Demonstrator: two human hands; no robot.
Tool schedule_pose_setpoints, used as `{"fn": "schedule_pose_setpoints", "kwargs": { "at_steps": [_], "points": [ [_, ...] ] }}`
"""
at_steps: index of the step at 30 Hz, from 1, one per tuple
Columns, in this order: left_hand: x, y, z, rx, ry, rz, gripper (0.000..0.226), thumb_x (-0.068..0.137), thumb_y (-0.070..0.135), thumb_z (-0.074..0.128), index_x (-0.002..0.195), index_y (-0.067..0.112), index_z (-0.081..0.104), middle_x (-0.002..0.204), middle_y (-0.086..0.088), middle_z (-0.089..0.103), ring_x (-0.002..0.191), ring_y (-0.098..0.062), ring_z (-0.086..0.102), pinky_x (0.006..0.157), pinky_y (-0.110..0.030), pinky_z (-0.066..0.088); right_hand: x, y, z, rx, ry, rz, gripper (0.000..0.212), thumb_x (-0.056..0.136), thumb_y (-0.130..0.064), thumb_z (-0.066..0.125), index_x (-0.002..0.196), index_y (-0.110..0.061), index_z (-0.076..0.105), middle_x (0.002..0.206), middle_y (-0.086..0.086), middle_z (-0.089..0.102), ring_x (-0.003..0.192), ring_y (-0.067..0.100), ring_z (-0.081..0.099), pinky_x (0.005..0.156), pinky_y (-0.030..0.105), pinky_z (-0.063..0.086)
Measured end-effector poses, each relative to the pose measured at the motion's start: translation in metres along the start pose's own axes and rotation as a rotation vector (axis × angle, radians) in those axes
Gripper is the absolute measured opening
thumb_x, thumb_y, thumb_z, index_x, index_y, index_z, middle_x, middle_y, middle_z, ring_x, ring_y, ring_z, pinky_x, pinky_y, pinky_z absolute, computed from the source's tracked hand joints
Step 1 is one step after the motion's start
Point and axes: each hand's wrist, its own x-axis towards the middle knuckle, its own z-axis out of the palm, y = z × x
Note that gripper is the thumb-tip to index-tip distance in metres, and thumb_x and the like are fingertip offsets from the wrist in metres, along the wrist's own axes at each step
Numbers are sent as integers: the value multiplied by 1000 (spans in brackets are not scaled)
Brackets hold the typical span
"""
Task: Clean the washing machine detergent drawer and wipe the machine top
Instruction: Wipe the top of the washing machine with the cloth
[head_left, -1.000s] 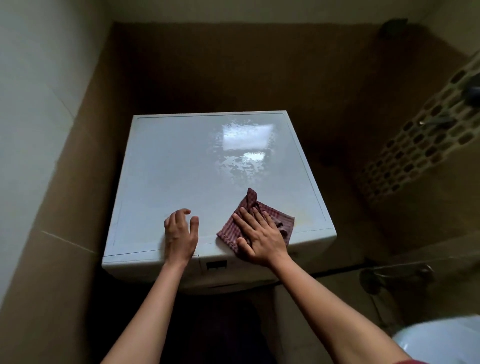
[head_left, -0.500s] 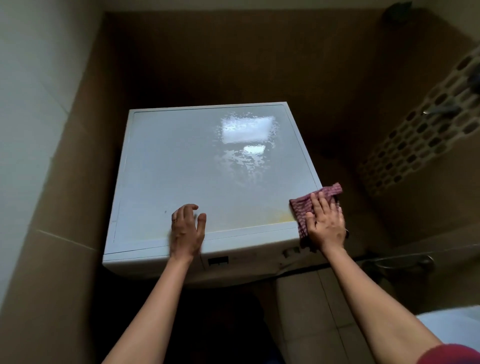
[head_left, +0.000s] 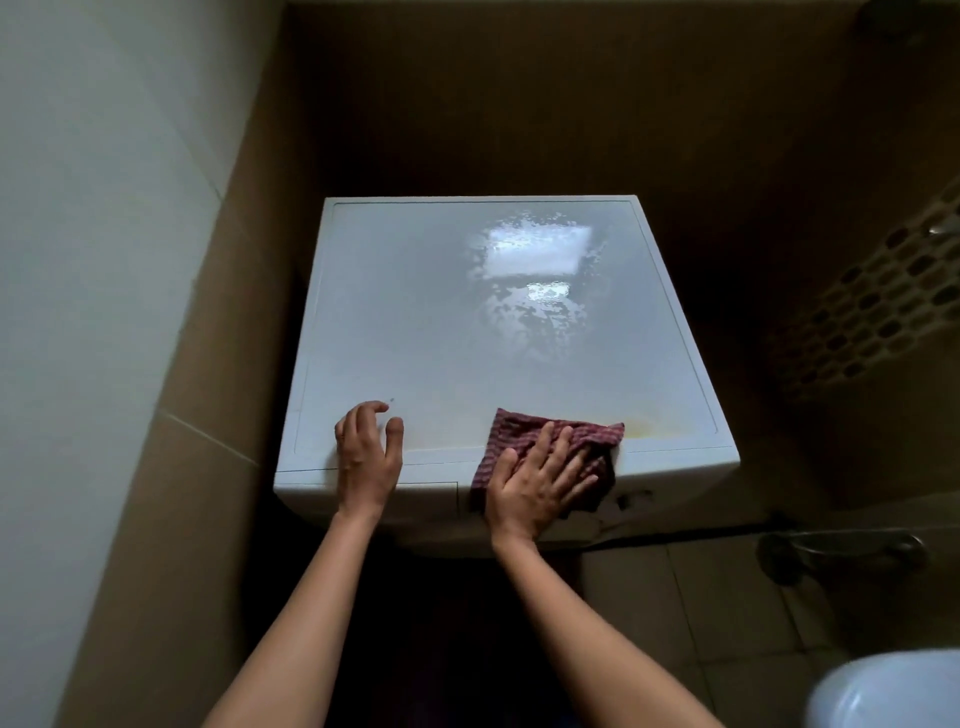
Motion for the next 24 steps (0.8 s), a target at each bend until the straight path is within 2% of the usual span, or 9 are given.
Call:
{"fn": "schedule_pose_setpoints", "kwargs": {
  "at_steps": [4,8,10,13,15,16,18,21,24],
  "points": [
    [-7,-8,-11,-7,11,3,22,93,13,57,109,-3,58,113,-20,59,107,-39,50,92,-46,42,-23,-28,9,-112,-123,-245,65,83,-43,37,134,-6,54,141,16,50,127,41,48,110,52,20],
    [-15,-14,-24,-18,73,-26,20,90,7,61,106,-5,59,109,-22,61,102,-41,55,93,-47,42,-42,-55,12,-203,-231,-416,67,84,-48,33,134,-9,54,142,14,49,126,38,50,111,46,13],
    [-18,-17,-30,-23,120,-50,20,89,5,62,105,-5,60,108,-22,62,102,-41,55,94,-47,41,-48,-62,14,-240,-246,-534,65,85,-50,36,136,-11,53,143,13,47,129,37,48,111,46,16],
    [-22,-21,-39,-12,189,-120,19,88,6,63,104,-4,61,109,-21,64,106,-40,57,93,-45,40,-51,-67,23,-311,-315,-813,67,88,-52,47,145,-17,40,152,8,35,139,34,33,117,49,19],
    [-24,-23,-44,-13,199,-160,20,88,8,62,105,-3,61,111,-21,64,108,-40,57,95,-47,42,-45,-71,28,-381,-437,-1066,72,91,-50,44,152,-19,21,159,6,15,146,34,12,119,48,5],
    [-26,-23,-45,-17,193,-165,21,88,9,62,105,-3,61,111,-22,64,108,-41,57,95,-49,42,-40,-72,30,-416,-499,-1178,74,92,-48,43,153,-20,12,160,5,7,147,34,2,119,46,-3],
    [-28,-23,-46,-6,164,-173,23,88,11,63,107,-3,60,111,-22,64,106,-40,58,96,-49,42,-25,-67,28,-477,-531,-1342,72,94,-42,43,153,-21,7,161,4,1,147,33,-5,120,44,-7],
    [-31,-18,-45,22,79,-198,29,87,15,64,112,-1,58,115,-19,62,108,-37,56,96,-44,38,2,-49,17,-507,-505,-1523,66,94,-35,44,152,-27,14,161,2,5,148,30,2,121,43,-2],
    [-31,-7,-41,-33,-23,-191,36,86,14,67,115,-3,54,115,-21,58,108,-37,54,95,-45,44,26,-28,2,-479,-507,-1574,64,96,-42,43,152,-31,14,160,-3,9,148,28,8,121,42,3]
  ]
}}
